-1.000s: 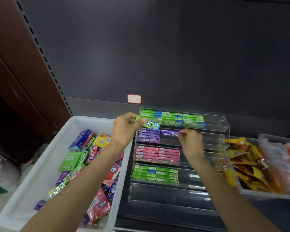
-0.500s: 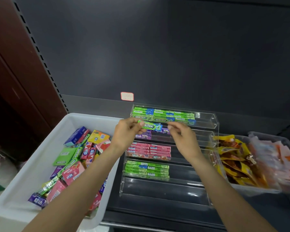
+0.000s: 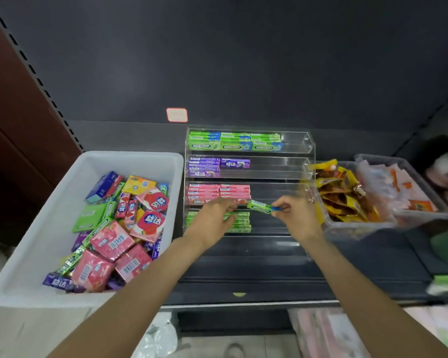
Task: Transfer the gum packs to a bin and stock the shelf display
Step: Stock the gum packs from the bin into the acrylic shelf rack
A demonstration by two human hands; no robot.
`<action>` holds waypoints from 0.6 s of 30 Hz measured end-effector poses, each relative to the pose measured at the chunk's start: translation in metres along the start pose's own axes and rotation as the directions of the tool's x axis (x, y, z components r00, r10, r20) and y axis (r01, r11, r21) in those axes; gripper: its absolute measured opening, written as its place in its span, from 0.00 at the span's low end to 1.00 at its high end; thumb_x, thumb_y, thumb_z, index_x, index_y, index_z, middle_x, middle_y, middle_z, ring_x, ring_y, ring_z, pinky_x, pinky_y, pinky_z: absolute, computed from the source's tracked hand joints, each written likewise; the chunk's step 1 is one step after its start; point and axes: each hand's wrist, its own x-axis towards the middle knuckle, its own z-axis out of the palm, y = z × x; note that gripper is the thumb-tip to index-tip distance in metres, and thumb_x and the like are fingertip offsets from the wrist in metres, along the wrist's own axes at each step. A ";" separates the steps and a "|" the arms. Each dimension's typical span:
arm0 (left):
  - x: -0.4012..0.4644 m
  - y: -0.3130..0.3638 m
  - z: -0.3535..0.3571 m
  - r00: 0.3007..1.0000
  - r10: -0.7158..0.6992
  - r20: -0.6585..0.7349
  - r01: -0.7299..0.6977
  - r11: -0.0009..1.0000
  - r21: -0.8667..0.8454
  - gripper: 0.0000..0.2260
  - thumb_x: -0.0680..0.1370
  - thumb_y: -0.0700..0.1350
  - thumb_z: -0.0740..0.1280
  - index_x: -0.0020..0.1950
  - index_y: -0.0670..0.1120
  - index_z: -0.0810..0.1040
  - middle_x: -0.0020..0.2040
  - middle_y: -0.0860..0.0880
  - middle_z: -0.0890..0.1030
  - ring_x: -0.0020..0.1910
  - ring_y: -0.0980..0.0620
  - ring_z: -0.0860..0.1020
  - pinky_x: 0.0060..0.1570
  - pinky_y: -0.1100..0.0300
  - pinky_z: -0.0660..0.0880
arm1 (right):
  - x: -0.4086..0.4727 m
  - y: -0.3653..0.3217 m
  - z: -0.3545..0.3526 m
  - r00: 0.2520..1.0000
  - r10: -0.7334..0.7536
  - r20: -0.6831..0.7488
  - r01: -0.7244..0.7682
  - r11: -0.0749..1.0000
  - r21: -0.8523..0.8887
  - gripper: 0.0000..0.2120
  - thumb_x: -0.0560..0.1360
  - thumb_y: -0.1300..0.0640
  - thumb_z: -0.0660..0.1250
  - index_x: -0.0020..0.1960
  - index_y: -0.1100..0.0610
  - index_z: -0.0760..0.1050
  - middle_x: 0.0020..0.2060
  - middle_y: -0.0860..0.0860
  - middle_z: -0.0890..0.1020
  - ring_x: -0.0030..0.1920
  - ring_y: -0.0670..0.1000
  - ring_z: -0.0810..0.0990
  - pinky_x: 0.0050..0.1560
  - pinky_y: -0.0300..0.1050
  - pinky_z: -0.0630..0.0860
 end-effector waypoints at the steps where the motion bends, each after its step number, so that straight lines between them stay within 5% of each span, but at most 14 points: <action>1: -0.004 -0.003 0.007 0.999 0.022 0.050 -0.028 0.992 0.120 0.15 0.79 0.44 0.62 0.65 0.44 0.73 0.65 0.45 0.74 0.66 0.48 0.70 0.66 0.57 0.67 | -0.002 0.007 0.002 1.000 0.009 0.005 -0.009 0.998 -0.061 0.06 0.71 0.66 0.71 0.47 0.60 0.81 0.43 0.54 0.84 0.45 0.51 0.81 0.50 0.46 0.78; 4: -0.015 -0.010 0.022 0.990 0.047 0.135 -0.096 0.919 0.383 0.20 0.80 0.48 0.60 0.72 0.48 0.66 0.72 0.48 0.65 0.71 0.49 0.63 0.70 0.54 0.62 | -0.007 0.020 0.005 1.000 0.000 0.023 0.005 0.971 -0.240 0.08 0.72 0.65 0.70 0.50 0.57 0.82 0.45 0.55 0.84 0.46 0.53 0.81 0.51 0.48 0.78; 8: -0.022 -0.016 0.031 0.986 0.014 0.169 -0.100 0.853 0.512 0.27 0.80 0.52 0.59 0.77 0.51 0.53 0.77 0.50 0.54 0.75 0.49 0.54 0.72 0.52 0.55 | -0.006 0.025 0.008 0.997 -0.016 0.076 0.042 0.935 -0.352 0.10 0.75 0.65 0.66 0.53 0.55 0.81 0.49 0.54 0.83 0.47 0.54 0.81 0.51 0.46 0.78; 18: -0.029 -0.017 0.043 0.989 -0.019 0.150 -0.066 0.838 0.541 0.32 0.79 0.49 0.61 0.77 0.51 0.45 0.78 0.50 0.47 0.77 0.49 0.47 0.74 0.53 0.50 | -0.014 0.024 0.016 0.938 -0.139 0.318 0.240 0.922 -0.305 0.12 0.77 0.55 0.64 0.59 0.56 0.76 0.55 0.53 0.79 0.55 0.52 0.77 0.54 0.46 0.75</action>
